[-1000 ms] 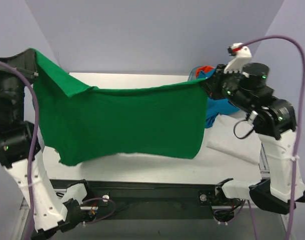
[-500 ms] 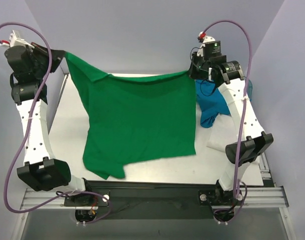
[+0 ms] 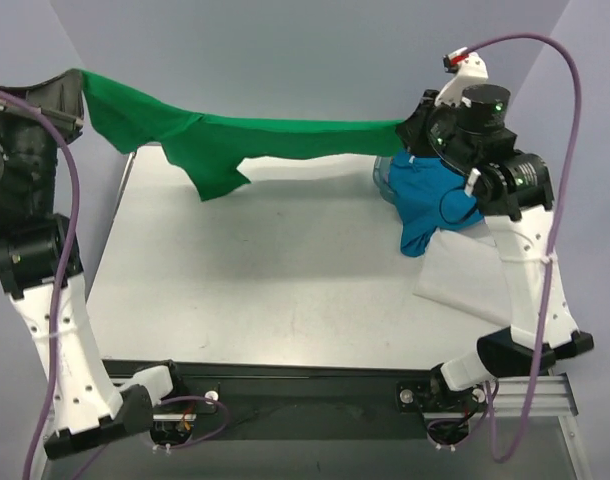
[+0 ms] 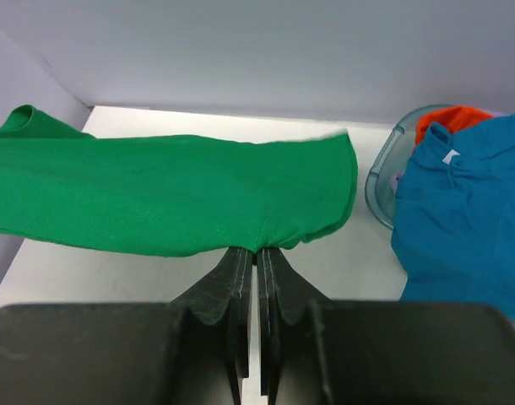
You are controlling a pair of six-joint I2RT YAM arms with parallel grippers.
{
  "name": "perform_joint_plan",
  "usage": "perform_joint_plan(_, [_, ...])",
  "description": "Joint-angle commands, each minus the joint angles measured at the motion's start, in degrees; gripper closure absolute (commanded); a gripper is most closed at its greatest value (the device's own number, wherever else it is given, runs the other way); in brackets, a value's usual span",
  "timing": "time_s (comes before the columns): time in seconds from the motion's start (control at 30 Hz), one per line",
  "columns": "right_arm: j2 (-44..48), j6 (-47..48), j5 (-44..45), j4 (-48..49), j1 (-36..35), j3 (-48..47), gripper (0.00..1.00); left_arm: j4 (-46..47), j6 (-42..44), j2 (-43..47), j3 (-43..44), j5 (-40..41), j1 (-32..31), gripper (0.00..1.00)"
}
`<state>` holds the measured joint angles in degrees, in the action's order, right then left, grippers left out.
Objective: Fold and stack the t-shirts
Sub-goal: Flatten out the tshirt
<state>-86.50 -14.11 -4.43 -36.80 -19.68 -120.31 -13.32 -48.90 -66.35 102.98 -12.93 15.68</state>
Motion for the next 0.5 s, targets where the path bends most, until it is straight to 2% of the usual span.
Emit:
perform_joint_plan(0.0, [8.70, 2.59, 0.64, 5.33, -2.55, 3.58, 1.00, 4.01, 1.53, 6.57, -0.76, 5.80, 0.05, 1.00])
perform_joint_plan(0.2, [16.79, 3.83, 2.93, 6.56, -6.07, 7.11, 1.00, -0.21, 5.74, 11.42, 4.41, 10.90, 0.05, 1.00])
perform_joint_plan(0.33, [17.95, 3.56, 3.98, 6.65, -6.60, 6.23, 1.00, -1.97, 8.39, 8.17, 13.45, 9.95, 0.14, 1.00])
perform_joint_plan(0.47, [14.88, 3.47, 4.25, 7.09, -6.60, 5.52, 1.00, 0.57, 7.60, 4.22, 12.25, 7.49, 0.14, 1.00])
